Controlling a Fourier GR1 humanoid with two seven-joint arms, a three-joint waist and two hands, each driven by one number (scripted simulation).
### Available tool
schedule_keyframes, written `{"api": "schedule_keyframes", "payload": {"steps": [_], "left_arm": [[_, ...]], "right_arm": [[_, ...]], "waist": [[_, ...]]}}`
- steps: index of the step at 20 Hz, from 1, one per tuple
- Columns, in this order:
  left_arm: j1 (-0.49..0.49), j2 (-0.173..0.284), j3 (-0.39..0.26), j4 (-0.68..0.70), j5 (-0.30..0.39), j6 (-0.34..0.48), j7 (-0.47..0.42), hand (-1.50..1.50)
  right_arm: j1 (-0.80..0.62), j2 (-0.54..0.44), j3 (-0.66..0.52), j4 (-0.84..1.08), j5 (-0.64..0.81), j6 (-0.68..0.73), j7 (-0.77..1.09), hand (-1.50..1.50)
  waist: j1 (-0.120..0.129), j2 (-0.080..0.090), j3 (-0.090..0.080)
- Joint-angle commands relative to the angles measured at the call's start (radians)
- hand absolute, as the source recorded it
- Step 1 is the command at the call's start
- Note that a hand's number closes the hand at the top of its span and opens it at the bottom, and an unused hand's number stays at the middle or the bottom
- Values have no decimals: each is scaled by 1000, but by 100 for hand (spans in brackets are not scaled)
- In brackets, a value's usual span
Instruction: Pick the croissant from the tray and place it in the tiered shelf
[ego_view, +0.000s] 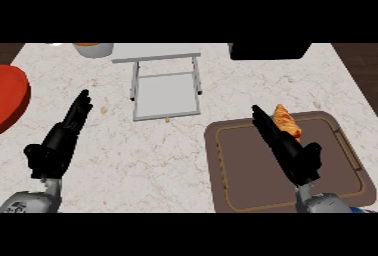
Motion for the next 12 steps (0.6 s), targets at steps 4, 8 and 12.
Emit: {"api": "schedule_keyframes", "payload": {"steps": [4, 8, 12], "left_arm": [[101, -35, 54, 77, 76, 24, 110, 0], [149, -69, 80, 126, 155, 13, 175, 0], [81, -66, 92, 179, 197, -38, 237, 0]], "right_arm": [[-41, -245, -323, -134, 46, -97, -55, 150], [46, -456, -458, 43, 248, -199, 81, 150], [116, -399, -605, 43, 35, -135, -14, -150]], "waist": [[-21, 26, 5], [-41, 49, 0], [1, 37, 8]]}}
